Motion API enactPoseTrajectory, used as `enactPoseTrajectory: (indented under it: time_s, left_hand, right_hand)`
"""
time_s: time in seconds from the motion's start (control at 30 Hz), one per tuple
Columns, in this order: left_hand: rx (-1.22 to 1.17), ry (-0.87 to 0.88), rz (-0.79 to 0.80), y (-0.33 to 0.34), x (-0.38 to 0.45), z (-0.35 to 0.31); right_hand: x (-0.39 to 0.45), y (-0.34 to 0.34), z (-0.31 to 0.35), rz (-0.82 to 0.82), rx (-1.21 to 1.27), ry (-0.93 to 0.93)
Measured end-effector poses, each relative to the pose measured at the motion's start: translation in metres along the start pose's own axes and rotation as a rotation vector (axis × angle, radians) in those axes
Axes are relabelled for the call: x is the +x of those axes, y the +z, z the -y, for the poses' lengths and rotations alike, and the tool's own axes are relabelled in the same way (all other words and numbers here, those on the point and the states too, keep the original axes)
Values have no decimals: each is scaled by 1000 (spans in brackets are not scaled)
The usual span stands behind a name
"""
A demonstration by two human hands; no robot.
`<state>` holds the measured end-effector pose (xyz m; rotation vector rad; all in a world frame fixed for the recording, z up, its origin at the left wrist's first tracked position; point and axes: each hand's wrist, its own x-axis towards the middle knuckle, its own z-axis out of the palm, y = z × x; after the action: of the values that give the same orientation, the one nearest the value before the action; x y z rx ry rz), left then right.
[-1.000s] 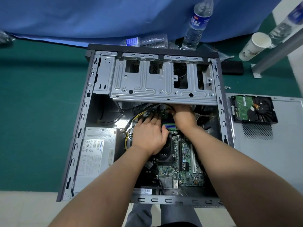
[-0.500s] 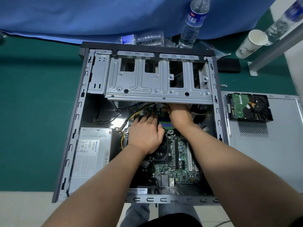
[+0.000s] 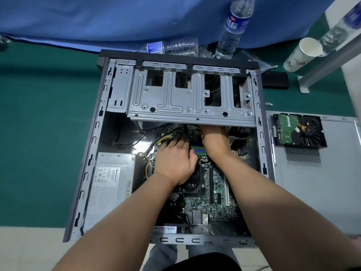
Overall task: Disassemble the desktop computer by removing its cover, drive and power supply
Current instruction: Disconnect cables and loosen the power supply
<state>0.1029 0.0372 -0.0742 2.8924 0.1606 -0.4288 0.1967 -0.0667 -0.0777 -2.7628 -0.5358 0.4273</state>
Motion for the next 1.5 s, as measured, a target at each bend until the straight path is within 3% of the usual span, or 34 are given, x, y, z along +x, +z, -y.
enactPoseTrajectory:
  time_s: [0.57, 0.73, 0.97, 1.5]
  left_hand:
    - [-23, 11, -32, 1, 0, 0]
    - [-28, 8, -38, 1, 0, 0]
    - [-30, 12, -30, 1, 0, -1]
    - [-32, 16, -22, 4, 1, 0]
  right_hand:
    - [7, 2, -8, 46, 41, 121]
    - [2, 6, -4, -25, -58, 82]
    - [6, -1, -7, 35, -38, 64]
    - [-1, 2, -4, -46, -110, 29]
